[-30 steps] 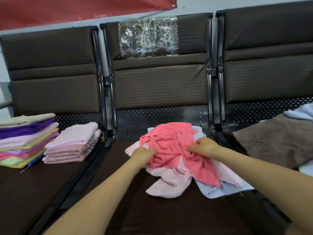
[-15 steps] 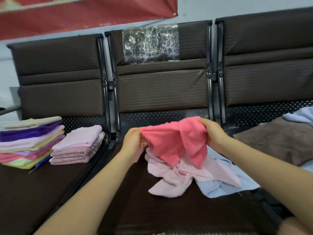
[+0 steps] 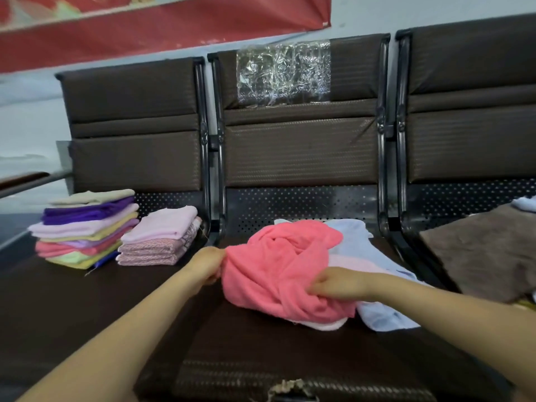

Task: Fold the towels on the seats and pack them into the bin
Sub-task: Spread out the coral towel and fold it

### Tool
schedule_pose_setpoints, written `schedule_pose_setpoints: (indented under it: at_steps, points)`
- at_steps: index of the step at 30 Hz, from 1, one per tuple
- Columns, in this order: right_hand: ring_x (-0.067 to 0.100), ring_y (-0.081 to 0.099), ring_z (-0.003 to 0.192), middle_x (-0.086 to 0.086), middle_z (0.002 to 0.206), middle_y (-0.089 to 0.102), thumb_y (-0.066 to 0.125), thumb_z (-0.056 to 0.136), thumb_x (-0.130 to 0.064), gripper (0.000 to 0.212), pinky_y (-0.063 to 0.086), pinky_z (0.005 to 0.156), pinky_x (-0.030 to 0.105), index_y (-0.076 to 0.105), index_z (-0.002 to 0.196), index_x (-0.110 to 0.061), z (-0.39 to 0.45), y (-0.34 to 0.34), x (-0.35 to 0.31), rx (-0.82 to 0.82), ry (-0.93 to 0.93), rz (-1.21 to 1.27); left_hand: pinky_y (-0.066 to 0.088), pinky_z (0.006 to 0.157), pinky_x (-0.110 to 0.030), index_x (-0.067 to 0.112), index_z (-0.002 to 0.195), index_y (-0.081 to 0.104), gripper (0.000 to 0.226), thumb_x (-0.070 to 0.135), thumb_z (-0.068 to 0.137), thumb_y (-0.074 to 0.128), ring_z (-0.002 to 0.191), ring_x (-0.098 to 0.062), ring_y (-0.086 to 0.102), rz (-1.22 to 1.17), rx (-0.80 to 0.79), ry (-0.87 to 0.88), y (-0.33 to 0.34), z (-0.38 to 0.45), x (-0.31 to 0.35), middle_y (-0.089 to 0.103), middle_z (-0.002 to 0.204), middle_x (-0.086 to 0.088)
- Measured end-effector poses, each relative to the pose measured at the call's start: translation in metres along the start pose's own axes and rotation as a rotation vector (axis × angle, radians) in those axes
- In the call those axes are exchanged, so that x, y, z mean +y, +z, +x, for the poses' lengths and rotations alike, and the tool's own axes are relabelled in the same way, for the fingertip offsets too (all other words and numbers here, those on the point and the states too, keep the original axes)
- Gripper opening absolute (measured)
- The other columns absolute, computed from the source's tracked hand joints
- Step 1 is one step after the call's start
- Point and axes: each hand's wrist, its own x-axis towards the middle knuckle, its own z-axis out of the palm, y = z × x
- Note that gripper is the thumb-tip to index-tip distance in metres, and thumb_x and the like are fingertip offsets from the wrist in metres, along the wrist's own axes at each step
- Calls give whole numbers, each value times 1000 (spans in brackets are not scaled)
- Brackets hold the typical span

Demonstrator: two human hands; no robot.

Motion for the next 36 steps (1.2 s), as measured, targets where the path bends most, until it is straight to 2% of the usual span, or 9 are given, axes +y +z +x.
schedule_pose_setpoints:
  at_steps: [3, 6, 9, 13, 17, 21, 23, 28, 36]
  points:
    - [15, 47, 76, 3, 84, 57, 50, 94, -33, 22, 37, 67, 27, 56, 80, -18, 15, 4, 6, 58, 4, -169, 26, 42, -14, 15, 65, 45, 26, 10, 91, 45, 43, -15, 34, 117, -101, 18, -4, 0, -27, 40, 58, -7]
    - [19, 55, 91, 2, 99, 59, 56, 89, -30, 23, 40, 75, 29, 59, 108, -17, 24, 11, 3, 377, -121, -300, 29, 39, -14, 15, 64, 49, 27, 12, 90, 50, 39, -12, 37, 122, -135, -12, -8, -5, -37, 45, 61, -5]
    - [13, 53, 84, -5, 90, 59, 55, 89, -44, 25, 43, 75, 31, 64, 93, -21, 24, 21, -12, 599, -355, -258, 36, 43, -17, 16, 72, 54, 26, 32, 93, 54, 44, -11, 44, 185, -169, -33, -5, -9, -47, 54, 71, -3]
    - [15, 56, 71, -6, 77, 62, 54, 75, -75, 56, 41, 63, 33, 63, 81, -20, 19, 44, -31, 436, -196, -414, 40, 55, -24, 15, 72, 58, 40, 53, 86, 60, 53, -12, 51, 360, -128, 99, 4, -15, -55, 57, 66, -1]
    - [20, 50, 79, -2, 81, 55, 51, 90, -45, 30, 28, 55, 32, 61, 86, -18, 24, 52, -31, 397, -246, -529, 45, 67, -26, 18, 88, 73, 24, 41, 82, 68, 72, -9, 57, 457, -191, 166, 10, -22, -57, 67, 79, 3]
    - [10, 47, 62, -3, 64, 54, 52, 93, -26, 29, 42, 64, 37, 62, 68, -15, 29, 27, -22, 381, -188, -29, 46, 75, -27, 22, 93, 69, 14, 24, 96, 55, 84, -13, 59, -63, -106, 209, 0, -27, -38, 68, 95, 0]
    - [2, 45, 51, -6, 54, 53, 54, 95, -20, 28, 43, 55, 25, 65, 70, -11, 21, 8, -18, 428, -184, 246, 45, 88, -30, 19, 100, 70, 19, 22, 98, 52, 97, -15, 62, -182, -9, 300, -7, -30, -25, 70, 104, -3]
    - [11, 55, 55, 7, 68, 65, 46, 99, -14, 32, 45, 55, 22, 65, 78, -1, 2, -43, -7, 628, -183, 777, 45, 100, -35, 23, 112, 68, 23, 30, 97, 52, 110, -16, 62, -477, 53, 349, -20, -37, 3, 69, 114, -1]
    - [10, 66, 59, -1, 62, 70, 46, 101, -23, 26, 52, 64, 28, 62, 84, -11, -27, -93, -6, 695, -123, 1393, 47, 68, -28, 18, 97, 65, 18, 32, 96, 53, 86, -12, 63, -879, 70, 221, -31, -45, 56, 70, 95, -1]
